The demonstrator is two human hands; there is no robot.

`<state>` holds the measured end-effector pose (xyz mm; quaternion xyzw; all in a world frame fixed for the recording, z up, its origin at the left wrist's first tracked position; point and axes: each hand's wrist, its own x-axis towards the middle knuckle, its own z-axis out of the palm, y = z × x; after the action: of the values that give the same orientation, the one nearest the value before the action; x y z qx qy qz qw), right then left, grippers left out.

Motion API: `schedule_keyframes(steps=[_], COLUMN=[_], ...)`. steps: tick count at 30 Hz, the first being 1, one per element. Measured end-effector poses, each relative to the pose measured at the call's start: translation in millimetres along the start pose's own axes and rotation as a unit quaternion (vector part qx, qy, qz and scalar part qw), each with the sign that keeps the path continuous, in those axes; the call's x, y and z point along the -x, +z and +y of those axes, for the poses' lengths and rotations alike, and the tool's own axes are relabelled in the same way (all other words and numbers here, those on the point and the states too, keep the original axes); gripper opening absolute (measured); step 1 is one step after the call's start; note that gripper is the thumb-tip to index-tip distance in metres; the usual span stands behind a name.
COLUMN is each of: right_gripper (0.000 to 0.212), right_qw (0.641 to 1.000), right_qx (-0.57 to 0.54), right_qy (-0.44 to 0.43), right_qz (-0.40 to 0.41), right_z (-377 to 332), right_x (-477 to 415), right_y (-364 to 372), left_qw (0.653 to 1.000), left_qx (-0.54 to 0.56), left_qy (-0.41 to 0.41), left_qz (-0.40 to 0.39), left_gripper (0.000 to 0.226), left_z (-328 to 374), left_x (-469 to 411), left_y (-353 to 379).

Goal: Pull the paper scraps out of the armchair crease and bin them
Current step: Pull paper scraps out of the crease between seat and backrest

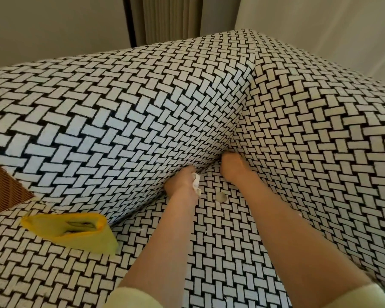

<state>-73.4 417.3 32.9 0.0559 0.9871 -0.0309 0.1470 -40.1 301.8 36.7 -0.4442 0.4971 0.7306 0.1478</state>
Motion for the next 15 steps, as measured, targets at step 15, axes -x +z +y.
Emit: schedule_keyframes(steps=[15], right_gripper=[0.04], right_qw=[0.98], right_qx=[0.177], right_qy=[-0.004], right_qz=[-0.096], right_z=[-18], right_x=[-21], right_y=[-8], left_qw=[0.999], left_qx=[-0.013], left_qy=[-0.005], left_qz=[-0.036], left_gripper=[0.03], left_z=[-2], left_x=[-14], left_y=[-4])
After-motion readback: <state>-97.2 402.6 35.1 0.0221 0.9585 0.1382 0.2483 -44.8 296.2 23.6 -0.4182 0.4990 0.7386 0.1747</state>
